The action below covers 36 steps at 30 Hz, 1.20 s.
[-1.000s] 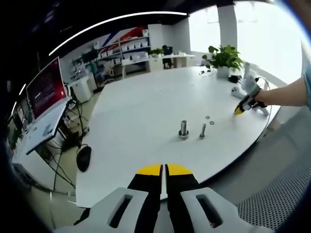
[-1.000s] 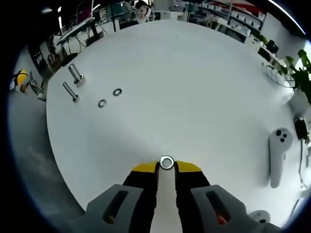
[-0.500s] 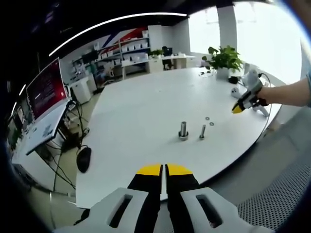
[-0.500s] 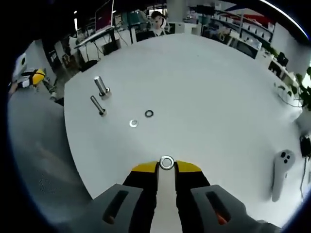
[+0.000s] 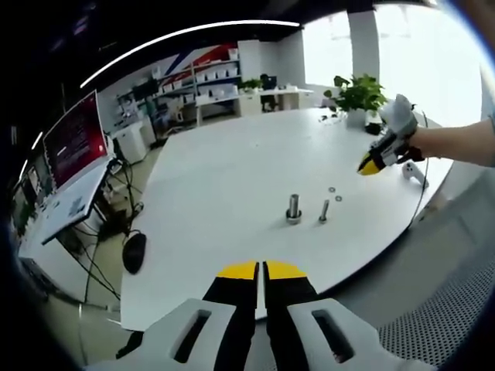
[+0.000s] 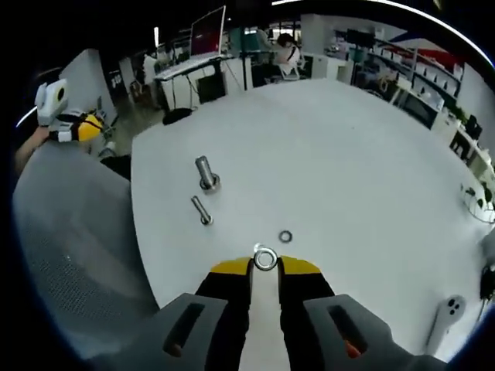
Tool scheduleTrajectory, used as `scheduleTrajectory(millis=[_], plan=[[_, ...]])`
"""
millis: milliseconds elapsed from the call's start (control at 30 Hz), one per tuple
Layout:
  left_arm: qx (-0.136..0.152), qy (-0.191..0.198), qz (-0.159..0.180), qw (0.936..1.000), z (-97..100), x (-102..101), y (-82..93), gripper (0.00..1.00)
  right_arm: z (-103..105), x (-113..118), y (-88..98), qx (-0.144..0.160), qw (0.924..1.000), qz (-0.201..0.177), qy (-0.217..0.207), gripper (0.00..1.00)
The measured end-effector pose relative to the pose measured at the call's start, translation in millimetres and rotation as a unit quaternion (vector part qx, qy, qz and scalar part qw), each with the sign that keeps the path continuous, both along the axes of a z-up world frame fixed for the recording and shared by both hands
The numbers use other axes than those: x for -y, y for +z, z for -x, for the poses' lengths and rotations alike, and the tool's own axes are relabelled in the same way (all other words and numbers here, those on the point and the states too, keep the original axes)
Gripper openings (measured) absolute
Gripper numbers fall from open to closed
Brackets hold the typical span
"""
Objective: Place the washer onto the threaded stud by aligning its center hole with the stud, sliding it down to the base, and recovering from edge contact or off-axis alignment until the washer reaches the visible bottom stop.
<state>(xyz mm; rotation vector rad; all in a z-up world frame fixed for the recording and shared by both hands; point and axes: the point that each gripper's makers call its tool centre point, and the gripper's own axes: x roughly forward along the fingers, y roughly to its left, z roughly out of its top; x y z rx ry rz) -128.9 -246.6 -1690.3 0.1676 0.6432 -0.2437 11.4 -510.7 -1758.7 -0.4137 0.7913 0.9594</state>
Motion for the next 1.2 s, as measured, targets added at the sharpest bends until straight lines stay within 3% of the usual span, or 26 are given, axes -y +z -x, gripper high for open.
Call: scheduleTrajectory(millis=[600, 1200], plan=[[-0.002, 0.009, 0.001, 1.0, -0.5, -2.4, -0.4, 0.0, 10.2, -63.3, 1.1, -0.007, 0.9953, -0.004, 0.097, 0.14], [0.002, 0.012, 0.007, 0.9999, -1.9, -3.7, 0.5, 0.0, 18.2, -95.0, -16.5, -0.011, 0.9876, 0.021, 0.155, 0.14]])
